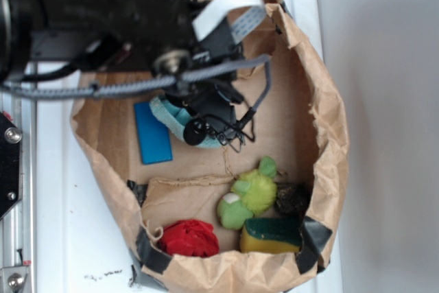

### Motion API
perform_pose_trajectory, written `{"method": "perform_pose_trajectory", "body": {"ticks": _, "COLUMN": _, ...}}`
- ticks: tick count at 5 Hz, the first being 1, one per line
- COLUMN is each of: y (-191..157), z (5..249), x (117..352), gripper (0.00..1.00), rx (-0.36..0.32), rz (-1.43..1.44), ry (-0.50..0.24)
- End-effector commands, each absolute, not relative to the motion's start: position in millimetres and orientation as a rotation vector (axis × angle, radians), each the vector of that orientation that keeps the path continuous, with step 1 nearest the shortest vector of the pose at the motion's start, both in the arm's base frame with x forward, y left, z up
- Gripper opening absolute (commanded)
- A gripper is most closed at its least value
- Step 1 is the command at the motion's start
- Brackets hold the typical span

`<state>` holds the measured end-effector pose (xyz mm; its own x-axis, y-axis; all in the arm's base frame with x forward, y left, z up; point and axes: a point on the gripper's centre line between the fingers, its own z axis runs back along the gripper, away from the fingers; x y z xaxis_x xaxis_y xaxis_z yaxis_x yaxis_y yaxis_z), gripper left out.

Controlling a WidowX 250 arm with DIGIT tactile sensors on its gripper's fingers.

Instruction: Grab the blue cloth.

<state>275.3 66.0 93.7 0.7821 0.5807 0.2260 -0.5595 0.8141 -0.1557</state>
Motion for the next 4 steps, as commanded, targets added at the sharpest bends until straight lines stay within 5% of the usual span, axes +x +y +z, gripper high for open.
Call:
{"method": "perform_pose_trajectory", "body": {"ticks": 1, "y": 69, "z": 134, "x": 271, "gripper": 0.0, "rx": -0.07, "rz": 0.338, "ry": -0.138}}
{"method": "perform_pose_trajectory", "body": {"ticks": 4, "y": 38, "z": 159, "x": 253, "gripper": 0.0, "rx": -0.1, "rz": 0.226, "ry": -0.29}}
